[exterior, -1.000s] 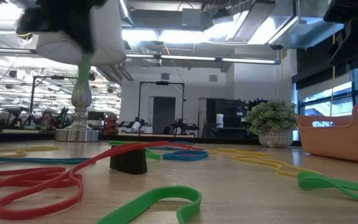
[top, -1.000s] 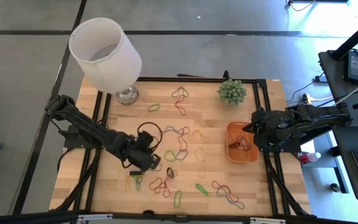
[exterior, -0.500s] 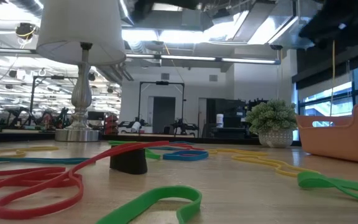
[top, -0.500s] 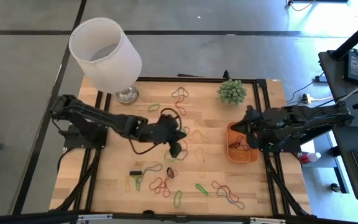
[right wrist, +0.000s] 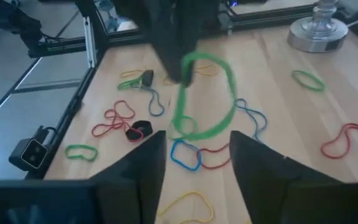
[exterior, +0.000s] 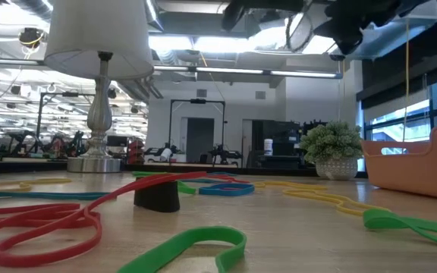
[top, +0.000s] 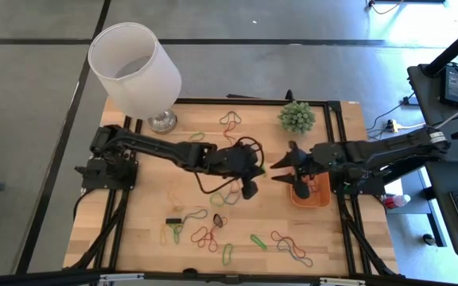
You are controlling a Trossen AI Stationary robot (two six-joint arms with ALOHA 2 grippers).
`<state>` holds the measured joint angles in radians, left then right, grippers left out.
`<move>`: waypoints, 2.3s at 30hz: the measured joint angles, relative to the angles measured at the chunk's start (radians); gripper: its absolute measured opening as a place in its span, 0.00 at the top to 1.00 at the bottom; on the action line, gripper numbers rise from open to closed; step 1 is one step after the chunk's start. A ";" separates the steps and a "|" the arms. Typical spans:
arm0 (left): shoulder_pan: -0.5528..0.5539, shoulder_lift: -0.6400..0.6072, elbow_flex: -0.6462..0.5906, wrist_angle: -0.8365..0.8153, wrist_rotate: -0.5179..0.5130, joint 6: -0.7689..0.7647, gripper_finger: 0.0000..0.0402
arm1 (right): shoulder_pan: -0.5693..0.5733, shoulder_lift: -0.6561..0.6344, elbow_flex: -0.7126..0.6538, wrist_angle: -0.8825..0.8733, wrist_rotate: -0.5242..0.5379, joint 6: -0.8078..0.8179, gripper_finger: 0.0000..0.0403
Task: Pick and place rubber bands into bin
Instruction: Put the green rubber band into the orange bin
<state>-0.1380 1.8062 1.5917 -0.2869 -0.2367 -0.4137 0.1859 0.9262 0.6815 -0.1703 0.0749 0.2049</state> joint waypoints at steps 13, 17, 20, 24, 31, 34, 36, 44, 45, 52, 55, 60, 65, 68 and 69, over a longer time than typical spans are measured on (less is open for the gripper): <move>0.017 0.001 0.022 -0.002 -0.032 0.017 1.00 | 0.000 0.128 0.000 0.234 0.002 -0.110 0.48; 0.018 0.001 0.022 -0.002 -0.038 0.017 0.99 | -0.001 0.165 0.000 0.230 0.002 -0.115 0.61; 0.018 0.001 0.022 -0.002 -0.038 0.017 0.99 | -0.001 0.180 0.000 0.229 0.002 -0.134 0.78; 0.018 0.001 0.022 -0.002 -0.039 0.017 0.99 | -0.001 0.180 0.000 0.230 0.002 -0.151 0.97; 0.018 0.001 0.022 -0.002 -0.039 0.019 0.93 | -0.001 0.177 0.000 0.228 0.002 -0.161 0.98; 0.018 0.001 0.022 -0.002 -0.039 0.012 0.87 | -0.001 0.176 0.000 0.220 0.002 -0.161 0.98; 0.018 0.000 0.022 -0.004 -0.032 0.009 0.83 | -0.001 0.169 0.000 0.206 0.003 -0.161 0.98; 0.018 -0.069 0.021 -0.152 -0.006 0.059 0.74 | -0.028 0.057 0.018 -0.007 0.082 -0.056 0.99; 0.018 -0.081 0.021 -0.170 -0.007 0.060 0.74 | -0.036 0.041 0.027 -0.048 0.093 -0.027 0.99; 0.019 -0.182 0.021 -0.374 -0.135 0.022 0.75 | -0.062 -0.021 0.103 -0.415 0.250 0.207 0.99; 0.032 -0.216 0.021 -0.475 -0.195 -0.018 0.75 | -0.065 -0.019 0.117 -0.578 0.271 0.362 0.99; 0.064 -0.240 0.021 -0.625 -0.190 -0.020 0.75 | -0.067 0.000 0.116 -0.874 0.268 0.706 1.00; 0.092 -0.238 0.021 -0.721 -0.190 0.013 0.75 | -0.067 0.046 0.115 -0.987 0.263 0.834 1.00; 0.119 -0.229 0.020 -0.728 -0.204 0.008 0.75 | -0.067 0.075 0.114 -0.977 0.260 0.865 0.99; 0.127 -0.229 0.020 -0.729 -0.209 0.010 0.75 | -0.067 0.087 0.114 -0.976 0.253 0.879 0.99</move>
<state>-0.0111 1.5768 1.6119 -1.0160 -0.4452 -0.4034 0.1184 1.0131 0.7959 -1.1460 0.3278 1.0838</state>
